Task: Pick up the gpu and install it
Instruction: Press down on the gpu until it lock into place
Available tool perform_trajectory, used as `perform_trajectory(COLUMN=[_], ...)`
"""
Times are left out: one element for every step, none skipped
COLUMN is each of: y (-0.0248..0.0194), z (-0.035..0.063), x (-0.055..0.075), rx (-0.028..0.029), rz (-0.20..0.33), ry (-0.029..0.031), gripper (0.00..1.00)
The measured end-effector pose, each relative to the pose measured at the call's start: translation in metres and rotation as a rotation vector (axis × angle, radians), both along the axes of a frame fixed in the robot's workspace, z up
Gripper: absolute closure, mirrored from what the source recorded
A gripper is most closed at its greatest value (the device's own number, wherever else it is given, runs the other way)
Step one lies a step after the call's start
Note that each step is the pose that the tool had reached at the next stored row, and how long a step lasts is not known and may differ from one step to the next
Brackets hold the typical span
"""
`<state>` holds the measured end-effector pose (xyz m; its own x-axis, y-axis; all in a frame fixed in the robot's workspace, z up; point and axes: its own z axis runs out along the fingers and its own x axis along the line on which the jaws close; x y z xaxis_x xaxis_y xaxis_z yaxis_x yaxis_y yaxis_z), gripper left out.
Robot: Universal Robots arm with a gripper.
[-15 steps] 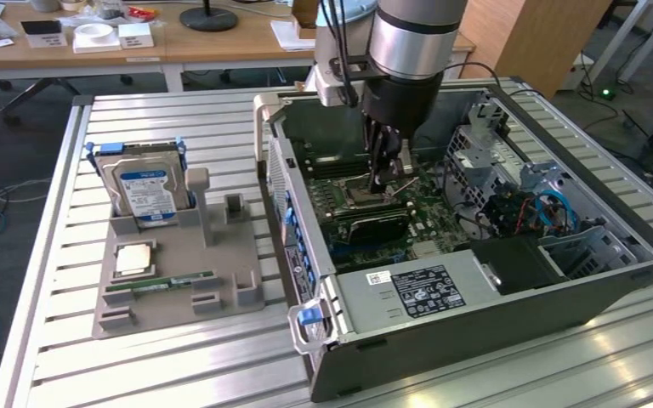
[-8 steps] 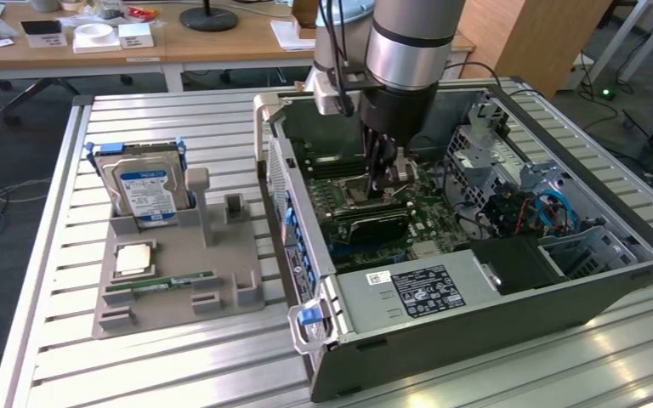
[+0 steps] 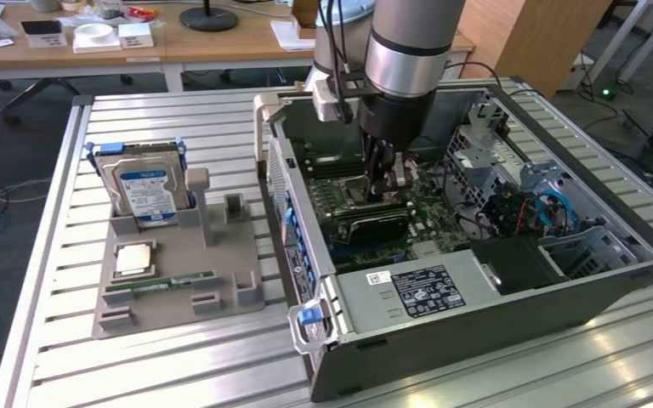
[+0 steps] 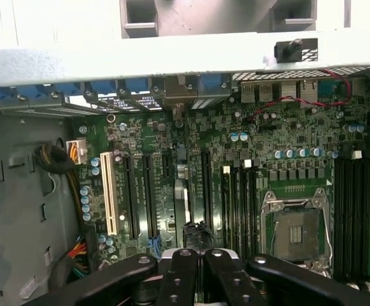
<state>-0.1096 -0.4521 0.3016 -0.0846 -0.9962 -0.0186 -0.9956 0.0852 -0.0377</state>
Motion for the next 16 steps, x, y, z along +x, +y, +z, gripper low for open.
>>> perform_trajectory(y=[0.0,0.0,0.0,0.0,0.0,0.0,0.0,0.0,-0.0001,0.0,0.0,0.0,0.0,0.0,0.0,0.0], z=[0.0,0.0,0.0,-0.0001,-0.0001,-0.0002,-0.0001,-0.0001,-0.0001,-0.0001,-0.0005,-0.0019,-0.0037,-0.0055,-0.0073,-0.009], x=[0.0,0.0001,0.0,0.0,0.0005,0.0019,0.0033,0.0042,0.0046,0.0045,0.0047,0.005,0.0054,0.0057,0.006,0.0065], rx=[-0.0001,0.0,-0.0001,0.0,0.0001,0.0002,0.0002,0.0001,0.0001,0.0001,0.0002,0.0002,0.0,0.0,0.0001,0.0001], rz=[0.0,0.0,0.0,0.0,0.0,0.0,0.0,0.0,0.0,0.0,0.0,0.0,0.0,0.0,0.0,0.0], ry=[0.0001,0.0001,0.0002,0.0001,0.0008,0.0039,0.0087,0.0122,0.0139,0.0139,0.0139,0.0146,0.0155,0.0166,0.0174,0.018], gripper=[0.89,0.89,0.89,0.89,0.89,0.89,0.89,0.89,0.89,0.89,0.89,0.89,0.89,0.89,0.89,0.89])
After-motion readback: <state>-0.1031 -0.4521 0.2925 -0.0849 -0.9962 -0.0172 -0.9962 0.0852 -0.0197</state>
